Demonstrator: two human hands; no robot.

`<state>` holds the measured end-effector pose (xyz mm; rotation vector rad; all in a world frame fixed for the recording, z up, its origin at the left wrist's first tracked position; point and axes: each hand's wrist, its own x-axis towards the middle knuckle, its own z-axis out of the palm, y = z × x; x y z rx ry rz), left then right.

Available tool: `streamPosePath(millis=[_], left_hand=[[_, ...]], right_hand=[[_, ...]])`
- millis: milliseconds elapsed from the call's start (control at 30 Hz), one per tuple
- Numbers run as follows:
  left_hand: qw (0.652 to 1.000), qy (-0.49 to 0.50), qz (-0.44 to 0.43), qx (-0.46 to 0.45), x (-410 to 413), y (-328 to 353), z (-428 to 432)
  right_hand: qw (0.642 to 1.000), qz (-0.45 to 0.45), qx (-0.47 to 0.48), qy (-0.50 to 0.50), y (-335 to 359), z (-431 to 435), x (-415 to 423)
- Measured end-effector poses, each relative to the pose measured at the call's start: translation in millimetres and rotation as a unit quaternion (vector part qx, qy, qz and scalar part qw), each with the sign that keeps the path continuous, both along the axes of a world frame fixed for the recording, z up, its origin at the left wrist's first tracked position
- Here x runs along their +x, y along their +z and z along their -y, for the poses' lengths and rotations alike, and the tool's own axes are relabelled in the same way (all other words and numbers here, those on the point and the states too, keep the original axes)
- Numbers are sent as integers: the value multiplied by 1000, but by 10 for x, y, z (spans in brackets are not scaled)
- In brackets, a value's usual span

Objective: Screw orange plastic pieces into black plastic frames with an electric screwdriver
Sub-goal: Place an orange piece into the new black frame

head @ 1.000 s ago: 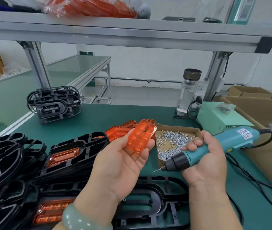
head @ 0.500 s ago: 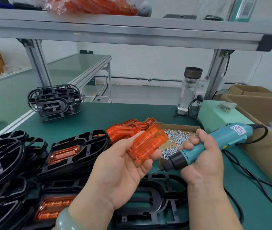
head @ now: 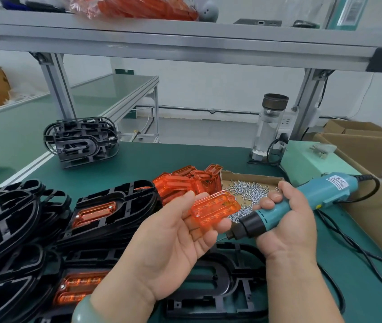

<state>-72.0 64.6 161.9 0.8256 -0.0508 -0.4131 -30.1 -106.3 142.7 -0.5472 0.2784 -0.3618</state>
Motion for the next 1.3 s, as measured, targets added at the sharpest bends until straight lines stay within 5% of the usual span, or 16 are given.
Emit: streamPosePath(millis=[133,333,600,733,800,900,1067,1300], left_hand=[[999,22,19,26,-24,-37,-11],[976,106,51,182,-37,-94,29],[990,115,31,76,-18,-23,-38],[976,125,90,152,-12,15,-72],[940,147,158,265,16,24,-112],[801,162,283,502,54,-3,-182],[640,83,362,672,34,-65,-193],[592,-10,354,724,39,-247,-88]], right_hand=[[1000,1,-6,-1,0,-4,2],[1000,2,-8,1,-5,3,6],[1000,-1,1,3,0,5,4],[1000,0,-2,-1,2,11,8],[1000,2,-1,-3,-2,18,8],[1000,7,2,-5,-2,24,11],[1000,10,6,-6,-15,44,19],[1000,9,11,-12,-26,62,21]])
